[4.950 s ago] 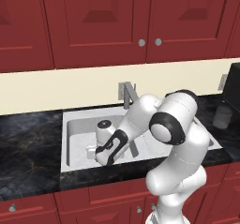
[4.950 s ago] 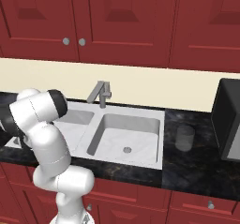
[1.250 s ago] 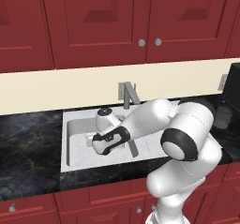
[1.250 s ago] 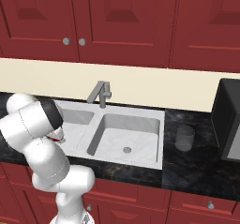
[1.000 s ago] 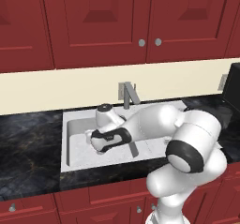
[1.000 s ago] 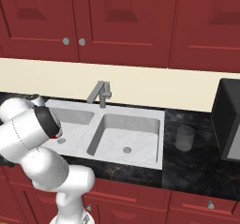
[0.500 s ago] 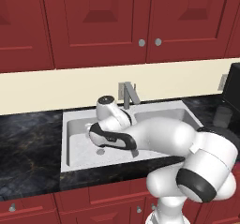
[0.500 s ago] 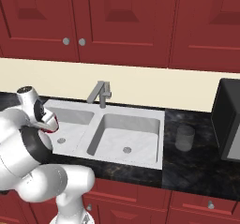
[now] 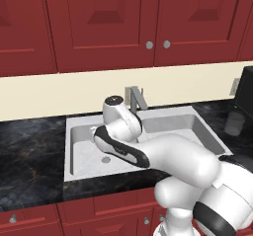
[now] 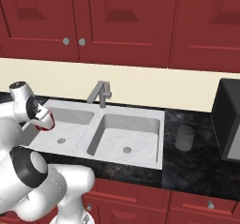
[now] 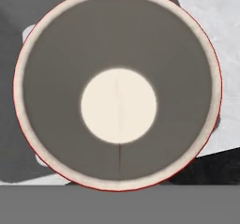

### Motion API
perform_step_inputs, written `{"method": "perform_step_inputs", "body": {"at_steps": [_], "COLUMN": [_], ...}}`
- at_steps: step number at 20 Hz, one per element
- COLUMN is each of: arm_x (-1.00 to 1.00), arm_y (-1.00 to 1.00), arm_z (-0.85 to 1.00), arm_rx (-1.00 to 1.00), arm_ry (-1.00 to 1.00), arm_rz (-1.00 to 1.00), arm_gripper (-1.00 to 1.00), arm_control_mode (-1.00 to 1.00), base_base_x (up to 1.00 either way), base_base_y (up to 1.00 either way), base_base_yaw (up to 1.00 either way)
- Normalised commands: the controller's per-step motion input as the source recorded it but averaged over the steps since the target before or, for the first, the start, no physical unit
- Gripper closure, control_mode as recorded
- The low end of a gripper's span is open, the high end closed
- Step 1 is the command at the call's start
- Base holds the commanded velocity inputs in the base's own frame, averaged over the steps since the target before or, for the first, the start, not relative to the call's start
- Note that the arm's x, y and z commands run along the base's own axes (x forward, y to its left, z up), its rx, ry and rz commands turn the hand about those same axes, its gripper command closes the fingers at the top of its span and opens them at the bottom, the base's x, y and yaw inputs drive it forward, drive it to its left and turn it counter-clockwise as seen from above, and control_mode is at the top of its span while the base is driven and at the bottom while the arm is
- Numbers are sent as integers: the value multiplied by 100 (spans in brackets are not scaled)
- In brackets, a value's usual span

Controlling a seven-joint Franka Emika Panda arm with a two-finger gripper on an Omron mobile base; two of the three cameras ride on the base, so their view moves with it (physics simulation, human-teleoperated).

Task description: Move any existing items from the left basin to the right basin for drying. Then move the glass cup from the counter to the left basin of the sink for washing.

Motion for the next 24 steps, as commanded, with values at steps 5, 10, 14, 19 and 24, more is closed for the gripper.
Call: {"method": "perform_step_inputs", "body": {"at_steps": [5,10,14,19,24], "arm_x": [-25,-4,-18,-15,-17], "arm_y": [-9,0,-6,-9,-22], "arm_z": [22,13,15,10,5], "arm_rx": [0,0,0,0,0], "arm_ry": [0,0,0,0,1], "arm_rz": [0,0,-1,-3,-4], "arm_gripper": [100,100,100,100,100], "arm_control_mode": [-100,-100,-100,-100,-100], "base_base_x": [0,0,0,0,0], "base_base_y": [0,0,0,0,0], "base_base_yaw": [0,0,0,0,0]}}
